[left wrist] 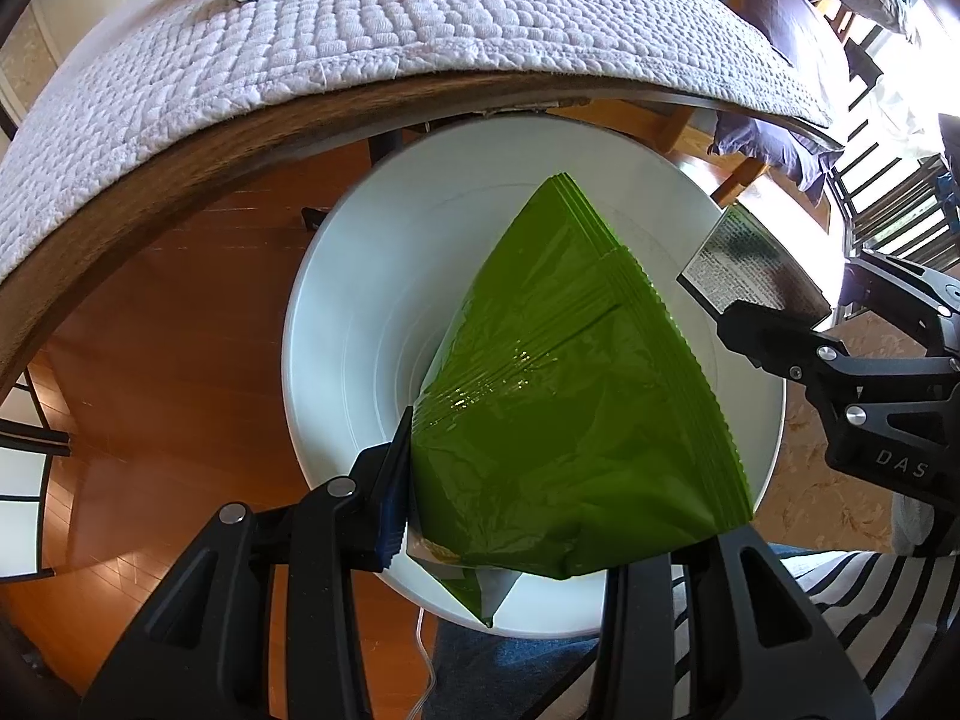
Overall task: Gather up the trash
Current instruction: 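Carry the tan box and green bag over the white trash bin with both tools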
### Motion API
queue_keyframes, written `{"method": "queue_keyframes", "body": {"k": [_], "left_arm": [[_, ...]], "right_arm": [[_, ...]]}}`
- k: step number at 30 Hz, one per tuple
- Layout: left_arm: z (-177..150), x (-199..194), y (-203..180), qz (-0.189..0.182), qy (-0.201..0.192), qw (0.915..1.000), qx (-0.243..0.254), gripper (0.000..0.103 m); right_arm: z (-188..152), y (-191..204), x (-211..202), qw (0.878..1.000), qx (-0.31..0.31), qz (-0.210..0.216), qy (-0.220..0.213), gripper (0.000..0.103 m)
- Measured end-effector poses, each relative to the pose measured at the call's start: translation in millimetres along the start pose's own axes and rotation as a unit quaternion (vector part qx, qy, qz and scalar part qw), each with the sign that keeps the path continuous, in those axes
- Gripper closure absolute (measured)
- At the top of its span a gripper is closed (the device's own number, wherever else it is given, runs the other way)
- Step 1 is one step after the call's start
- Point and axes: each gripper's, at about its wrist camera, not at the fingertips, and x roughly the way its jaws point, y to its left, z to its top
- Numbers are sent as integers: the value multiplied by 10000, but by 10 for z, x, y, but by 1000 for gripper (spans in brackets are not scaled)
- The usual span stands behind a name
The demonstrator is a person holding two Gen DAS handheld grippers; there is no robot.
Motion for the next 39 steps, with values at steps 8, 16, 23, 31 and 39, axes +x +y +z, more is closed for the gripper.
{"method": "queue_keyframes", "body": {"k": [8,16,23,31,39], "left_arm": [[-18,61,-29,-2,45,10000,47,62],[-16,147,-55,13,102,9999,42,62],[-7,185,-77,17,131,9999,36,62],[-12,244,-78,-11,236,9997,71,62],[-18,275,-50,-16,300,9995,104,62]], "right_arm": [[-31,4,27,10000,-11,-7,34,51],[-27,12,60,10000,-41,8,68,51],[-4,40,115,9999,-44,30,113,51],[-22,97,237,9998,-16,53,193,51],[-11,152,327,9998,60,41,189,51]]}}
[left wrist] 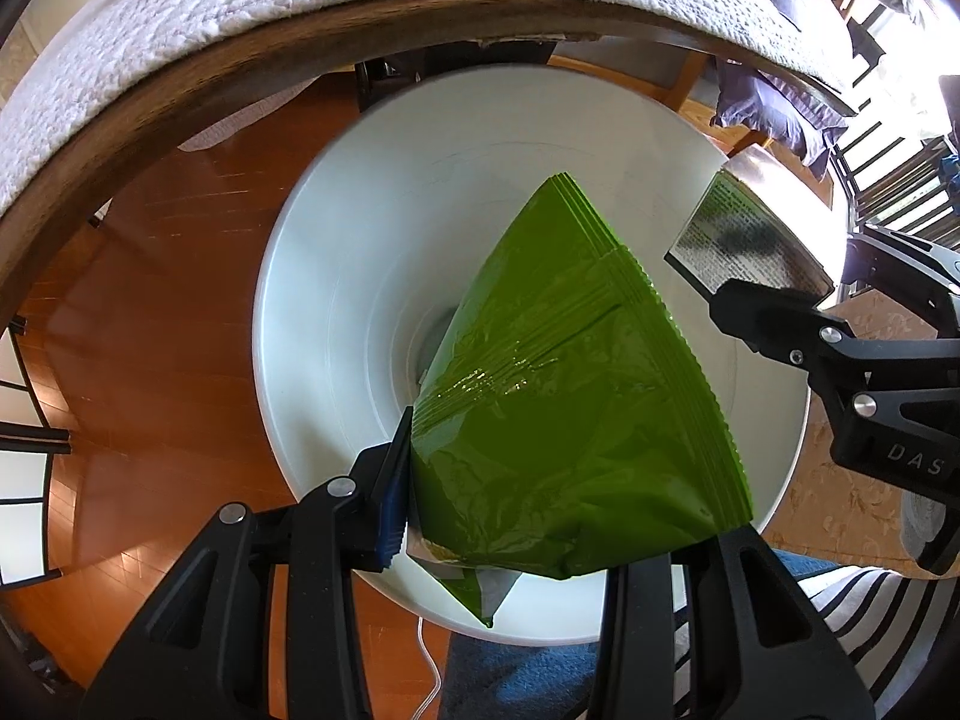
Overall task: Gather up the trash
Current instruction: 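Carry the tan box and green bag over the white trash bin with both tools, then open the right tool to drop the tan box while the left tool drops the green bag, then move both tools away from the bin toward the blanket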
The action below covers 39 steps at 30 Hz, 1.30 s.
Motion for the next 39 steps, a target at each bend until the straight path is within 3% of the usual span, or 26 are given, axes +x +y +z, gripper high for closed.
{"method": "queue_keyframes", "body": {"k": [26,28,30,33,39], "left_arm": [[7,-121,-73,20,-115,9997,201,62],[-4,-176,-80,85,-277,9993,225,61],[1,-238,-98,223,-452,9983,285,28],[16,-318,-104,186,-600,9976,304,26],[49,-357,-53,191,-619,9976,257,26]], "right_arm": [[1,17,-205,9997,122,-126,-195,50],[7,22,-243,9995,147,-38,-269,44],[20,6,-299,9990,242,15,-364,22],[41,-45,-397,9978,409,185,-495,21],[72,-81,-529,9973,394,97,-616,21]]}}
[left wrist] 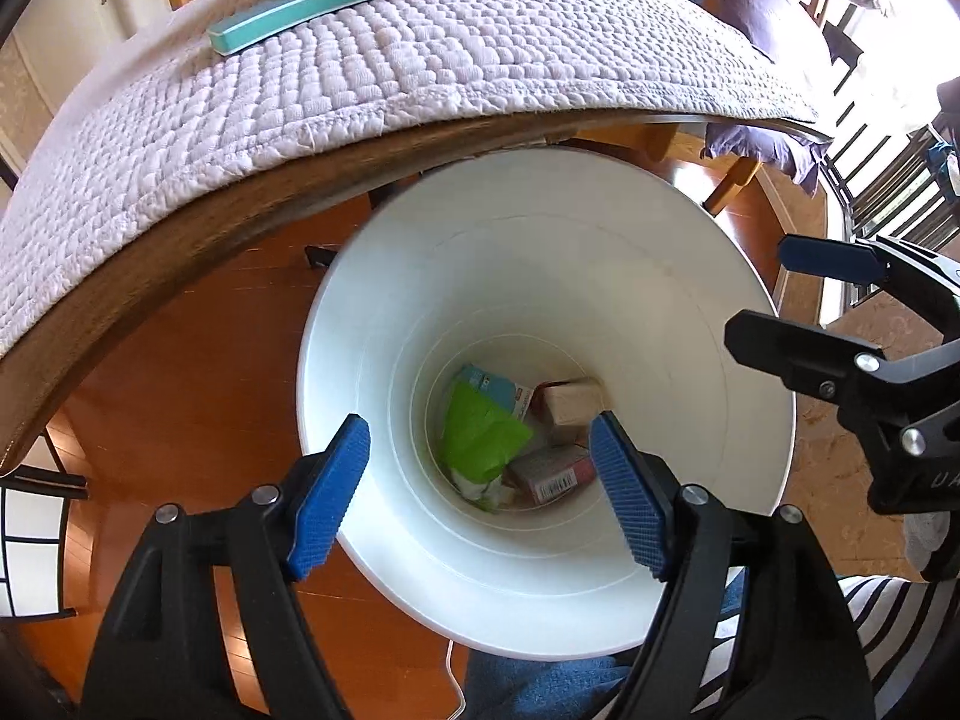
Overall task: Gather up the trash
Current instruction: 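Move both tools away from the bin toward the blanket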
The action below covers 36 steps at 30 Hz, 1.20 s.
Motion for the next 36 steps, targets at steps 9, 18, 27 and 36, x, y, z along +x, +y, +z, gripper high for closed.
{"method": "queue_keyframes", "body": {"k": [9,18,27,36], "left_arm": [[-23,-60,82,56,26,10000,-69,26],[-135,-259,356,76,-59,9998,-182,26],[-177,-730,725,129,-467,9974,-529,26],[-112,-982,868,241,-623,9960,-597,26]], "right_arm": [[-5,-31,-48,10000,-55,-52,-14,21],[44,-21,-61,9997,-115,-216,-62,21],[72,-349,-327,9981,204,-497,-293,21],[109,-386,-434,9971,243,-589,-414,21]]}}
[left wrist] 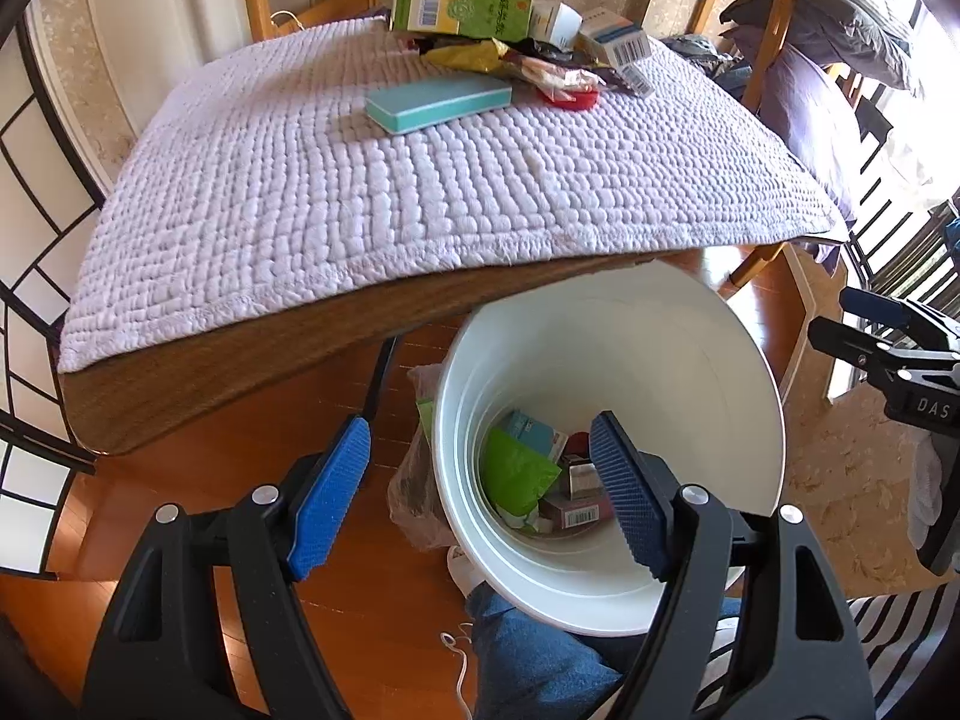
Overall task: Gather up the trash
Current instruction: 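Move both tools away from the bin toward the blanket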
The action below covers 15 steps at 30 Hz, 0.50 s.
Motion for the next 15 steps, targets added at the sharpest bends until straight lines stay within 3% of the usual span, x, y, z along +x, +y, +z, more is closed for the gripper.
{"method": "queue_keyframes", "body": {"k": [15], "left_arm": [[97,-71,-88,-37,-113,9999,-1,26]], "right_arm": [[84,10,-77,9998,-13,-75,-163,21]]}}
